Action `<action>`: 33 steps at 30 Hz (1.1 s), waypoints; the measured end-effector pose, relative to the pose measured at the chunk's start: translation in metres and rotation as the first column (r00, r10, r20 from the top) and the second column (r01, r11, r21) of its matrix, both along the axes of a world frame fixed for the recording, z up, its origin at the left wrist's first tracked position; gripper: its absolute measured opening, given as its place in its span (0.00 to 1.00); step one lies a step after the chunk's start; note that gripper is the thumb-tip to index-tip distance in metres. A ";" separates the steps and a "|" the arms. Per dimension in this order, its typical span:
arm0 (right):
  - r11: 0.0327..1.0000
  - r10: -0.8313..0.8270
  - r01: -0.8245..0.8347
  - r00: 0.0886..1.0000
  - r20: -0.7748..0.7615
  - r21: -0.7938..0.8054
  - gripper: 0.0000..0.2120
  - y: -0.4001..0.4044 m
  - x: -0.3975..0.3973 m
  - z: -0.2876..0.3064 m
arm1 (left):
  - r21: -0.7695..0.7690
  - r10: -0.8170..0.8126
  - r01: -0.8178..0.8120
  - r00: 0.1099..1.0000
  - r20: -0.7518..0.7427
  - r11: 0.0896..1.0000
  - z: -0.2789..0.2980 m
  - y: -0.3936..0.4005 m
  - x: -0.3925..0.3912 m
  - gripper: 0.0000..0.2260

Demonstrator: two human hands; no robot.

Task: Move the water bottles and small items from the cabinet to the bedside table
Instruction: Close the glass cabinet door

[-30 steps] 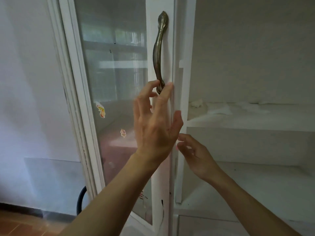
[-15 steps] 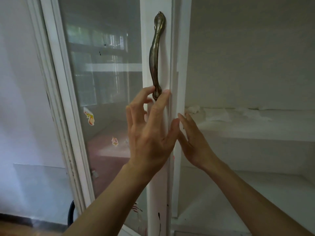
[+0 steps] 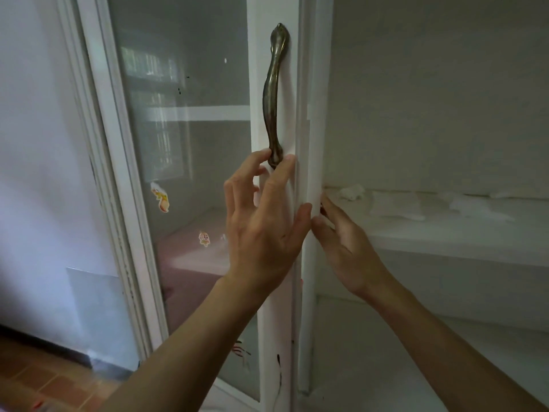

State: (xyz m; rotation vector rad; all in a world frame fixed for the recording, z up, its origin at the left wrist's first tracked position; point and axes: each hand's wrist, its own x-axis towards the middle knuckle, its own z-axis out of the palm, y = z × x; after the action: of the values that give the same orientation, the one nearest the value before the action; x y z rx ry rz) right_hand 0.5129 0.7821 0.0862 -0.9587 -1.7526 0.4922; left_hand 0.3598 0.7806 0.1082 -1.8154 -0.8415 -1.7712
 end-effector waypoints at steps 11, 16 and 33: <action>0.999 -0.023 0.024 0.999 -0.047 0.029 0.39 0.003 0.008 0.003 | -0.017 0.004 -0.006 0.993 -0.117 1.000 -0.008 0.016 -0.004 0.25; 0.997 -0.048 0.054 0.995 -0.087 0.061 0.32 0.007 0.007 0.002 | -0.039 -0.021 0.015 0.988 -0.151 0.999 -0.010 0.022 -0.006 0.23; 0.969 -0.185 0.193 0.980 -0.068 0.156 0.32 0.017 0.002 -0.001 | -0.116 -0.014 -0.013 0.972 -0.234 0.993 -0.031 0.047 -0.006 0.25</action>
State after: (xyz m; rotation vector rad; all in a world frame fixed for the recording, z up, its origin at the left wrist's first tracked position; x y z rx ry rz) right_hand 0.5149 0.7993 0.0847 -0.9758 -1.6078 0.2460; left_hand 0.3540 0.8272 0.0769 -2.0511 -0.8636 -1.4964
